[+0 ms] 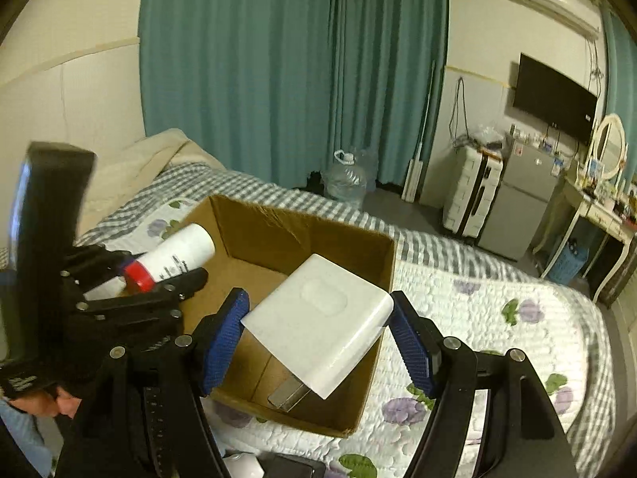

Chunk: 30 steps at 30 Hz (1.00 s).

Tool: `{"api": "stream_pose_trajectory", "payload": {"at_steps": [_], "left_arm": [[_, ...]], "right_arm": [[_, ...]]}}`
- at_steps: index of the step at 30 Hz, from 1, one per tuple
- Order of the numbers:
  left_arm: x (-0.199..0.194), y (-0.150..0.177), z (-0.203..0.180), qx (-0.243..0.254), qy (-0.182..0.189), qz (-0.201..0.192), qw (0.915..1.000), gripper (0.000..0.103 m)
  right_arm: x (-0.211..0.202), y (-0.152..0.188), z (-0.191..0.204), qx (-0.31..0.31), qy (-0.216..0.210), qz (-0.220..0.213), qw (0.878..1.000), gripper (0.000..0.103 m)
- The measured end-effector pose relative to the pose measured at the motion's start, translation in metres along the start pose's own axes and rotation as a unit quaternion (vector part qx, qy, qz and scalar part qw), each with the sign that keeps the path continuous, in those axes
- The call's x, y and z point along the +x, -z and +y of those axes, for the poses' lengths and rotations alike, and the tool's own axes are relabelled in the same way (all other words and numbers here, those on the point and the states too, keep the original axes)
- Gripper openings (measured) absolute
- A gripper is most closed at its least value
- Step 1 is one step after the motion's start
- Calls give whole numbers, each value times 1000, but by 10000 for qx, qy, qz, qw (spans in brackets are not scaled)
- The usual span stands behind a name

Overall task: Organize rigid objects
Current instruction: 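Carry the bottle and white charger into the box and open both tools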

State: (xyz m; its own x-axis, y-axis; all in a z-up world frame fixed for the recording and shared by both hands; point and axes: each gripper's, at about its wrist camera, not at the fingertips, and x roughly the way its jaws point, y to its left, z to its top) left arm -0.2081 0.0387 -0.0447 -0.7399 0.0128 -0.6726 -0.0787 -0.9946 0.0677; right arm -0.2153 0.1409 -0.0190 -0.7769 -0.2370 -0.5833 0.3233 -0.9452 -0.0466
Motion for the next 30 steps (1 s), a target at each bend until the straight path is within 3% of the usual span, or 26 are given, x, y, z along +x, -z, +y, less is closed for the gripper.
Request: {"api": "stream_pose_trajectory", "payload": {"at_steps": [3,4,5,7,18,20,22,30], "left_arm": [[12,6,-7,97,44,-22,9999,39],[11,8,-6,103,72,-38,9999,45],[9,9,-7,101,33,-109,9999,58],[4,8,-6,95,-46,-244,9996,65],[-17,3,13,-139,-109,-303,9994,65],[-23,4,15,-164,-126,-338,9992,65],[-32,5,16,-186,-113,-359,9991,65],[-91,13,20,-250,-127,-503,9983,65]], "right_arm": [[10,6,-1,-2,5,94,10000,71],[13,7,-2,16,-3,111,9999,71],[13,9,-2,30,-9,112,9999,71],[11,7,-3,85,-6,82,9999,71],[34,-1,6,83,-31,89,9999,72],[35,0,6,99,71,74,9999,76],[26,-1,5,130,222,-1,9997,86],[-57,-6,-9,323,578,-280,9974,89]]}}
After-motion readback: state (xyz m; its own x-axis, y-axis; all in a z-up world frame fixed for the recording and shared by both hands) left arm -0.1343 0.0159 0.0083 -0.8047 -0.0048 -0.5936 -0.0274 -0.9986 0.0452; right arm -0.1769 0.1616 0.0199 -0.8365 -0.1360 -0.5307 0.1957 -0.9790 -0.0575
